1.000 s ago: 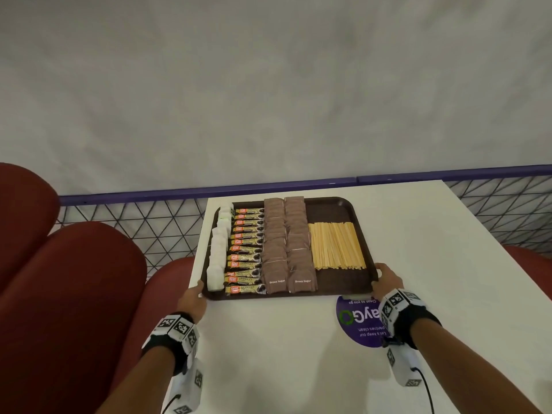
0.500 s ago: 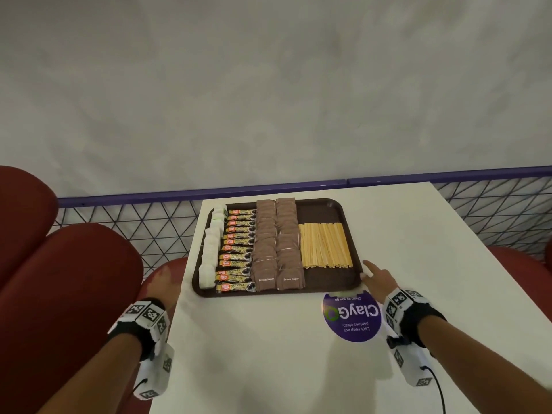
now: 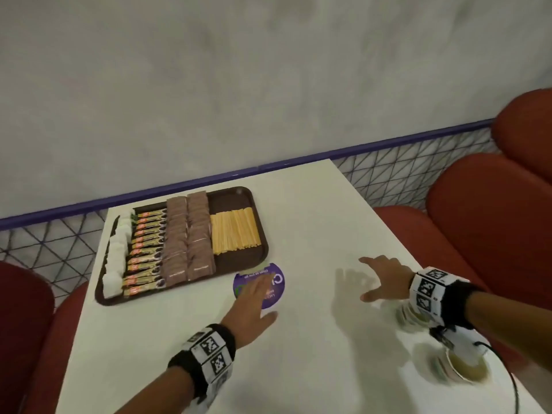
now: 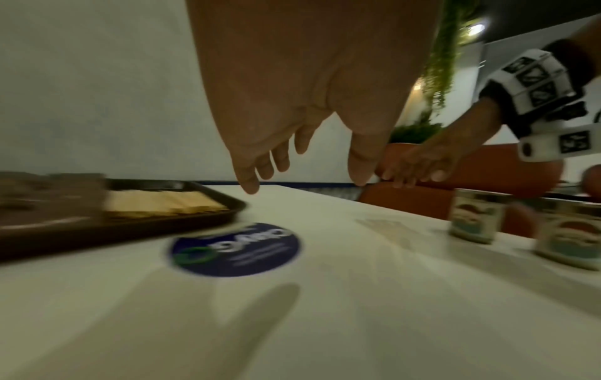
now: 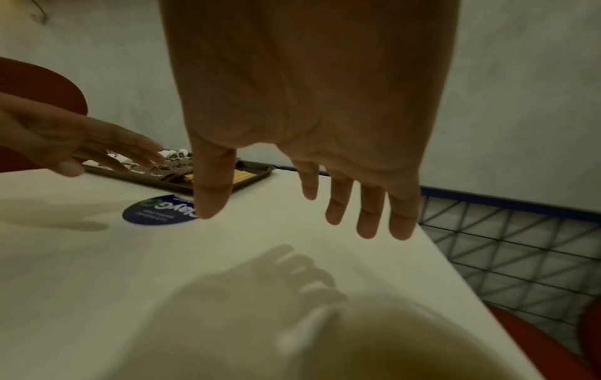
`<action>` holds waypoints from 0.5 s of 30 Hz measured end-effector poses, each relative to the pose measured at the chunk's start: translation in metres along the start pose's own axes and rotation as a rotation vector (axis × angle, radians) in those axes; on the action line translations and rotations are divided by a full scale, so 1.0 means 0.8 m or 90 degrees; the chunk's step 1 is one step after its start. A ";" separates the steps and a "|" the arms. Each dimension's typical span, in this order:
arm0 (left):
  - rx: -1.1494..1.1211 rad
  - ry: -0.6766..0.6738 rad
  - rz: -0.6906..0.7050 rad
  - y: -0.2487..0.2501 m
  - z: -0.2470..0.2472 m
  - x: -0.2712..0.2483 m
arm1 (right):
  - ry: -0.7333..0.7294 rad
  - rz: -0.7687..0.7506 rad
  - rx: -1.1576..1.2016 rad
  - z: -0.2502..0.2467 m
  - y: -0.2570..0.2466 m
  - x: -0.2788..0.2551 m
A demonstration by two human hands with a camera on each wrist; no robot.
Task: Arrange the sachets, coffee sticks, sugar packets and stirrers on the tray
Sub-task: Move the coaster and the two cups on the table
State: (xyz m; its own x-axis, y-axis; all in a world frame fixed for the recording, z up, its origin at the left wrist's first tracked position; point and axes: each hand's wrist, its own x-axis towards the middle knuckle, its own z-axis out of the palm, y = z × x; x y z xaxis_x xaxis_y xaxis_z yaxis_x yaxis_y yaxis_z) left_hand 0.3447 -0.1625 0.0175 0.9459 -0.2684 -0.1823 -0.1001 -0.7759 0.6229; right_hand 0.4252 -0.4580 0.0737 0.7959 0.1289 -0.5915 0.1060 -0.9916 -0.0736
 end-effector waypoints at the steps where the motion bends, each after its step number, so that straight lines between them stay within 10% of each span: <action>1: 0.013 -0.042 0.017 0.023 0.022 0.012 | -0.004 0.021 -0.001 0.004 0.018 -0.013; 15: -0.001 -0.205 0.066 0.221 0.174 0.132 | -0.069 0.139 0.077 0.074 0.123 -0.081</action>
State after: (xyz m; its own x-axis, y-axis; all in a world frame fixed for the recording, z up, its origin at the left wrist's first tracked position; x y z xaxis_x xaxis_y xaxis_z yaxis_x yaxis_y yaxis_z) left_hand 0.3840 -0.4075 0.0021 0.7845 -0.5129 -0.3486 -0.1901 -0.7339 0.6521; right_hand 0.3485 -0.5639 0.0573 0.7234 -0.0832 -0.6854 -0.1383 -0.9901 -0.0259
